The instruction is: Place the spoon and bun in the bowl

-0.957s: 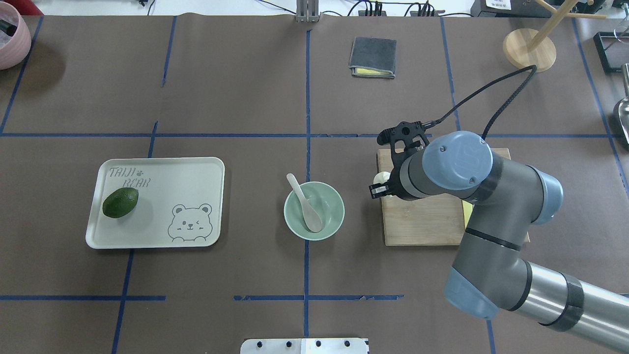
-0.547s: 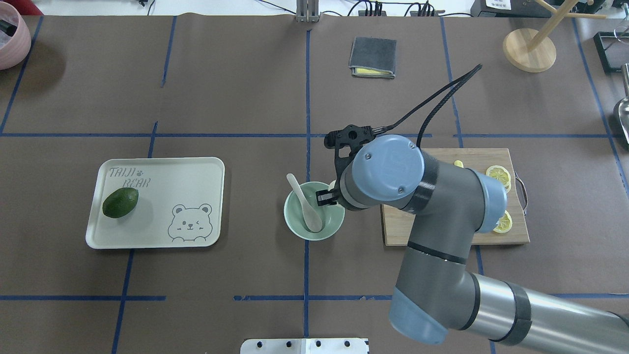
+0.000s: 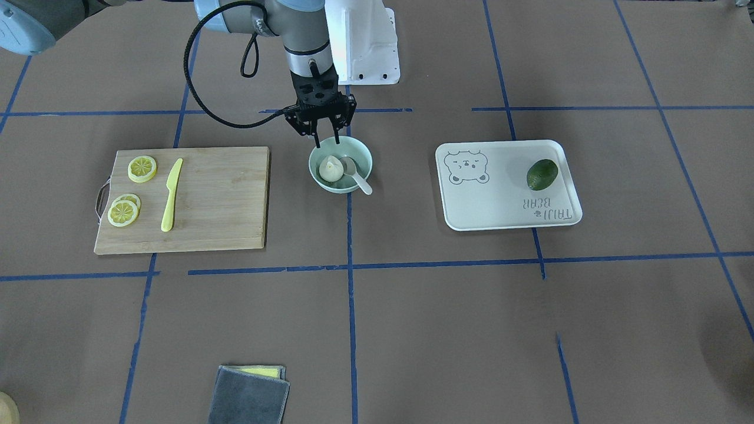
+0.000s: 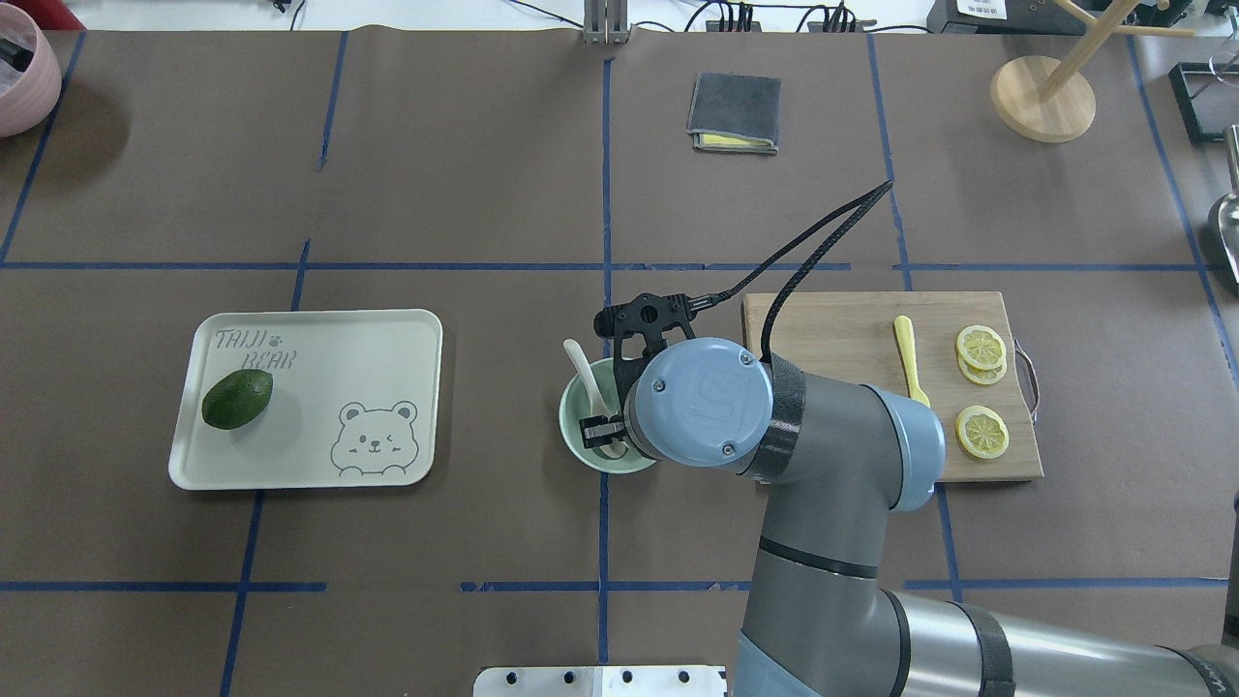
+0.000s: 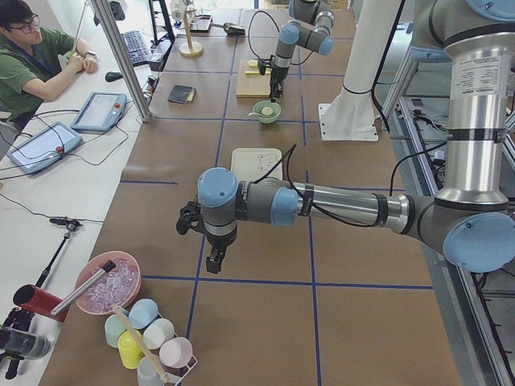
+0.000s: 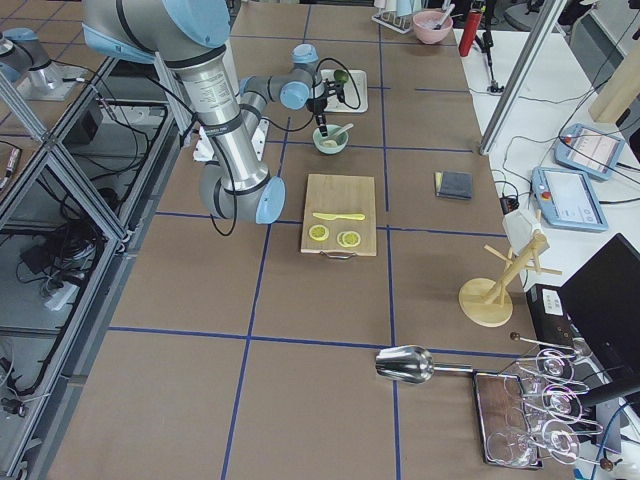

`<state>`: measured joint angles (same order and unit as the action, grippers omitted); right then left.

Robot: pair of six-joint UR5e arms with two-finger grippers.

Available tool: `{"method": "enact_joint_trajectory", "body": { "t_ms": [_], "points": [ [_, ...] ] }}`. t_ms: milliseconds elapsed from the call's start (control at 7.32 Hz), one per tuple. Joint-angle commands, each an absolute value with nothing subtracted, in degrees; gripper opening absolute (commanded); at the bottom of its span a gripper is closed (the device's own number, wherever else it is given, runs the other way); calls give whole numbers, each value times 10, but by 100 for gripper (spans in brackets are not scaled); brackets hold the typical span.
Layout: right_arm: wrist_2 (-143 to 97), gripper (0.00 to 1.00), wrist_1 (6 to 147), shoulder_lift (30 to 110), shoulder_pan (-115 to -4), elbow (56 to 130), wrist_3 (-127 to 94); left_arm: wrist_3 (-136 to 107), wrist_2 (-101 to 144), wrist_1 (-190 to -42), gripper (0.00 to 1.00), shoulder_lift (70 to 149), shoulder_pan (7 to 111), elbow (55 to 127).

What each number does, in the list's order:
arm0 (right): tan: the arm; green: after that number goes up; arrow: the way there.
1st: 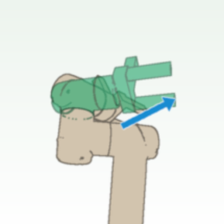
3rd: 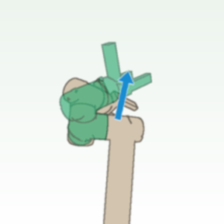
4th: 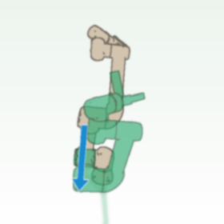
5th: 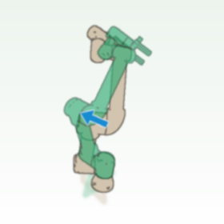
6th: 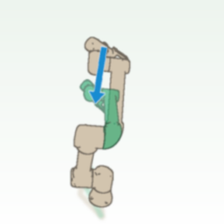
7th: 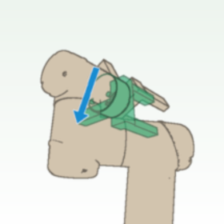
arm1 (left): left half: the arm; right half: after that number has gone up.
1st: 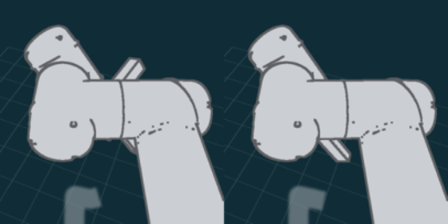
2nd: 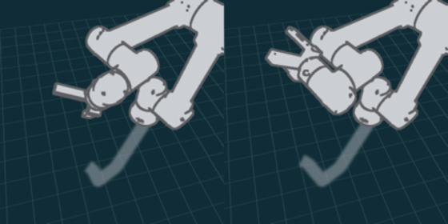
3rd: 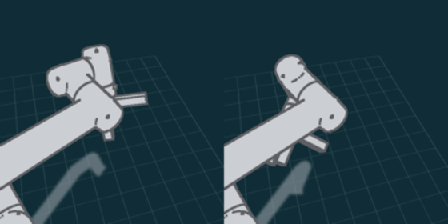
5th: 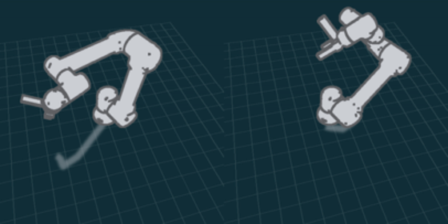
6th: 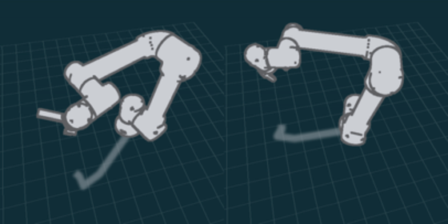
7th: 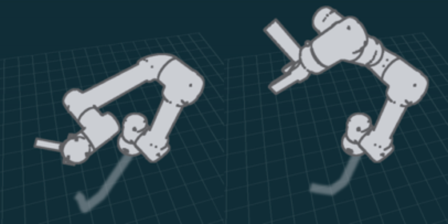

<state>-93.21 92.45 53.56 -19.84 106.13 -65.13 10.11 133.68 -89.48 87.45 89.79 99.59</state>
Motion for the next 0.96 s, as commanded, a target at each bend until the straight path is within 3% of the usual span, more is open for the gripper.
{"method": "enact_joint_trajectory", "body": {
  "t_ms": [0,410,820],
  "points": [
    [-944,100,925,535,-221,1070,-639,101,1337,-895,100,874,898,996],
    [-1097,100,926,571,-392,1079,-492,105,1338,-900,100,848,899,997],
    [-1244,100,946,665,-616,1058,-217,143,1398,-892,100,799,902,1020]
  ]
}}
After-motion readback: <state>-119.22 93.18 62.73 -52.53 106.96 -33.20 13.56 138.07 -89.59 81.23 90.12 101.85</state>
